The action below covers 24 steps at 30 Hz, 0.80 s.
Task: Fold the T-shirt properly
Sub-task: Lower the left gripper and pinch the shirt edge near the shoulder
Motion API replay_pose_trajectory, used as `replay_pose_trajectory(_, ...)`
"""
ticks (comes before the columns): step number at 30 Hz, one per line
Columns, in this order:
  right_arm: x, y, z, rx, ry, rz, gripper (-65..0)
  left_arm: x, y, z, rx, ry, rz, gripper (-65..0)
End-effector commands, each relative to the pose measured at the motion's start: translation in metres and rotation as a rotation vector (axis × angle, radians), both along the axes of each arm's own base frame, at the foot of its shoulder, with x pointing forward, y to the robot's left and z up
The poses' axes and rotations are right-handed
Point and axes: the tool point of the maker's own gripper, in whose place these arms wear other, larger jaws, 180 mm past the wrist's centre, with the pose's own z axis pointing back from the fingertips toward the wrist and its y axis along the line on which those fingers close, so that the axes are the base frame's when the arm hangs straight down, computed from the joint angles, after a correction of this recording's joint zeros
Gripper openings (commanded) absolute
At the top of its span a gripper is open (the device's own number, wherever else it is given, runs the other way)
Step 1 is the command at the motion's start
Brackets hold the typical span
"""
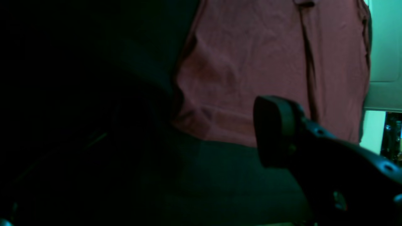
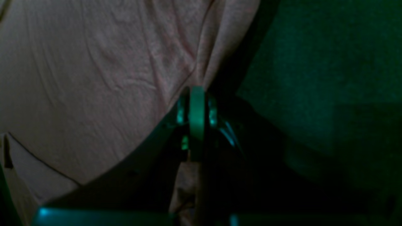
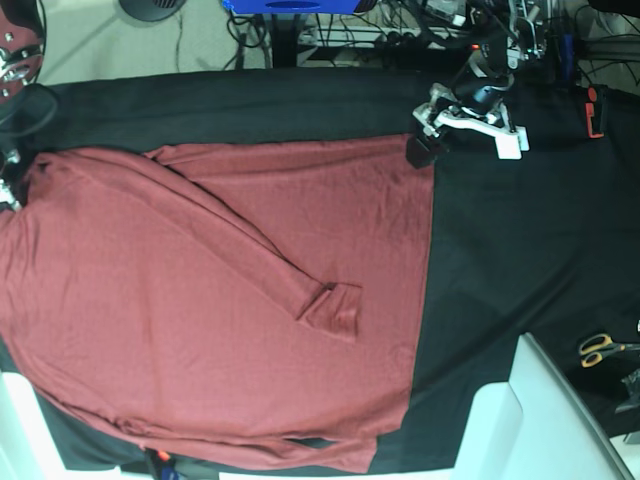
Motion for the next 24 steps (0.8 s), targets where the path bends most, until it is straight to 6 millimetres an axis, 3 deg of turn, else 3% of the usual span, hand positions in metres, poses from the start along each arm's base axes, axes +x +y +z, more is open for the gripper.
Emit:
replay_pose_trajectory(1, 0.01, -0.018, 0.017, -0.039, -0.048, -0.014, -64.8, -0.007, -0.006, -0.008, -0.002, 0.057, -0.03, -13.5)
replay_pose_trajectory(3, 0.01, -0.018, 0.017, -0.039, -0.048, -0.014, -64.8, -0.003, -0.007, -0.007, -0.004, 0.049, -0.031, -16.0)
replay_pose_trajectory(9, 0.01, -0.018, 0.017, -0.039, -0.048, -0.014, -64.8, 0.008, -0.012, -0.004, -0.017, 0.028, -0.027, -37.4)
replay_pose_trajectory(11, 0.01, -0.018, 0.017, -0.039, -0.048, -0.014, -64.8, 0.006, -0.013, -0.008, -0.026, 0.042, -0.024, -41.0)
replay_pose_trajectory(15, 0.01, -0.018, 0.017, -0.039, -0.048, -0.014, -64.8, 0.006, -0.016, -0.017, -0.045, 0.063, -0.019, -42.6)
replay_pose_trajectory(21, 0.01, -0.018, 0.017, -0.039, -0.048, -0.014, -64.8, 0.018, -0.017, -0.015, -0.049, 0.044, -0.019, -43.8)
replay_pose_trajectory(22, 0.01, -0.018, 0.017, -0.039, -0.048, -0.014, -64.8, 0.02, -0.017, -0.014, -0.049, 0.039, -0.02, -46.1)
replay_pose_trajectory(24, 0.012, -0.018, 0.018, -0.039, -0.051, -0.014, -64.8, 0.022, -0.017, -0.013, -0.05, 0.036, -0.022, -58.1)
